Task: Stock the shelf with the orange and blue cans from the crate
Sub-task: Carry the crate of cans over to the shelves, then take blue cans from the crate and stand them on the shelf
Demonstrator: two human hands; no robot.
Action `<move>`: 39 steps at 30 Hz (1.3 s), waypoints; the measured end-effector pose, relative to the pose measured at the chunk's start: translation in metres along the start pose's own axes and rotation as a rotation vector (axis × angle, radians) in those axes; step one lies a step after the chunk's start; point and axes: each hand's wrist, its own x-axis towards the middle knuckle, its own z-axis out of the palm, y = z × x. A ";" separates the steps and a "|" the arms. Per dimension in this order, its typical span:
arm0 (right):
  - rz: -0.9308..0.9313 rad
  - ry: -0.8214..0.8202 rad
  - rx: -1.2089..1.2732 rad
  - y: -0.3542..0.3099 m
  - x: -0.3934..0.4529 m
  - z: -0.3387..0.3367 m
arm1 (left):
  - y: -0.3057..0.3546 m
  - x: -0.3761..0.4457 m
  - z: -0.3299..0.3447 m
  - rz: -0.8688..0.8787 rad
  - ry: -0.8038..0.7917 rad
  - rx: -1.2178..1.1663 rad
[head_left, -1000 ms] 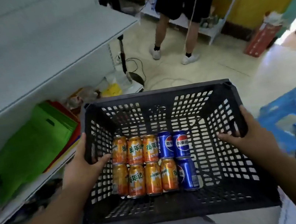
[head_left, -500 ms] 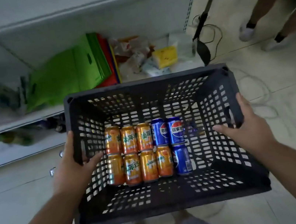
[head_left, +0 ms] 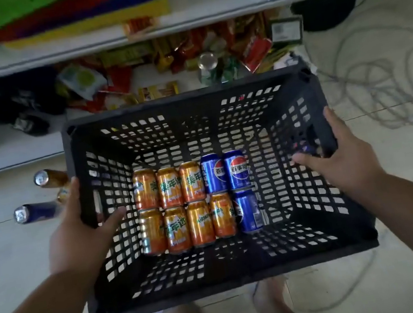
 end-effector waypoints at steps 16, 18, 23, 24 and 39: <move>-0.069 -0.016 0.020 0.051 0.124 0.110 | -0.048 0.125 0.116 0.053 0.013 0.024; -0.064 -0.028 -0.002 0.053 0.128 0.109 | -0.049 0.128 0.116 0.062 -0.011 0.040; -0.045 -0.110 -0.297 0.038 0.114 0.099 | -0.039 0.116 0.101 0.015 -0.107 0.216; -0.035 -0.105 -0.363 0.031 0.105 0.097 | -0.033 0.107 0.098 0.018 -0.101 0.282; -0.151 -0.222 -0.108 0.004 0.075 0.162 | 0.029 0.020 0.166 0.274 -0.260 0.274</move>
